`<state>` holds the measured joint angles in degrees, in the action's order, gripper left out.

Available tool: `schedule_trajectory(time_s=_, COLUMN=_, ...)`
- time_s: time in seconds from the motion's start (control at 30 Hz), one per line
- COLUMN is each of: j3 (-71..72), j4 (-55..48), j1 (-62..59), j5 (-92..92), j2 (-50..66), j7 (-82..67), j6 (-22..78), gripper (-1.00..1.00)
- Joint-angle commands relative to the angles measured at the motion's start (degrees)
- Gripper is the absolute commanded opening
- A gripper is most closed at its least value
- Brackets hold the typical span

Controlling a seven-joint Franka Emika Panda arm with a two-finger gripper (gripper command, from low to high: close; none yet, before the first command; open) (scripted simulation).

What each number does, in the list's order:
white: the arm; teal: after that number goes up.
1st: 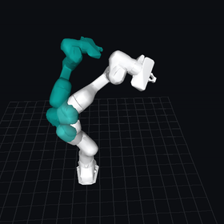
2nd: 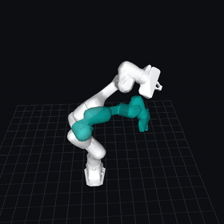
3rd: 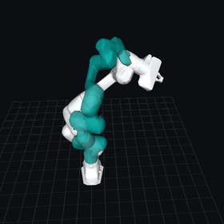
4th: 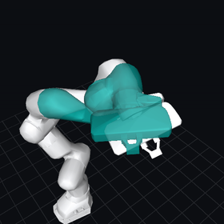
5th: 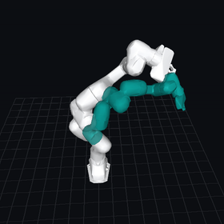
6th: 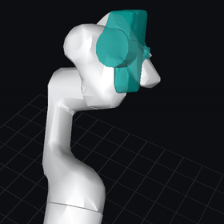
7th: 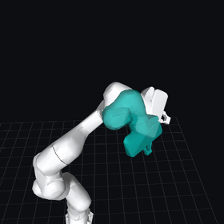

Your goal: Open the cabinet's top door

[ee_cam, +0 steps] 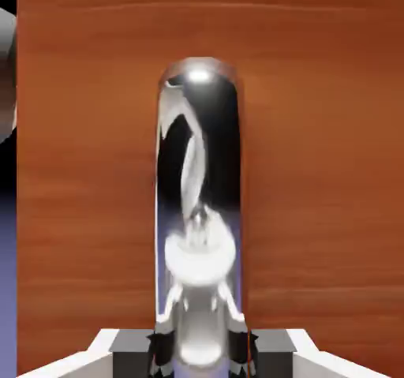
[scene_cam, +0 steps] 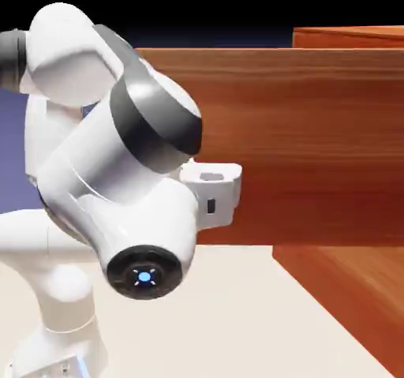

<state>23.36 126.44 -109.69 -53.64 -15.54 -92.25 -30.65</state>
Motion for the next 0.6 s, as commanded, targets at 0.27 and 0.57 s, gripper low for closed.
schedule_trajectory(time_s=0.27, j3=2.2, j4=-18.5, j1=2.0, j5=7.8, j2=18.1, j7=0.6, j6=2.1, gripper=-1.0)
schedule_trajectory(time_s=0.57, j3=4.0, j4=-37.2, j1=5.4, j5=11.2, j2=34.1, j7=5.9, j6=6.4, gripper=-1.0)
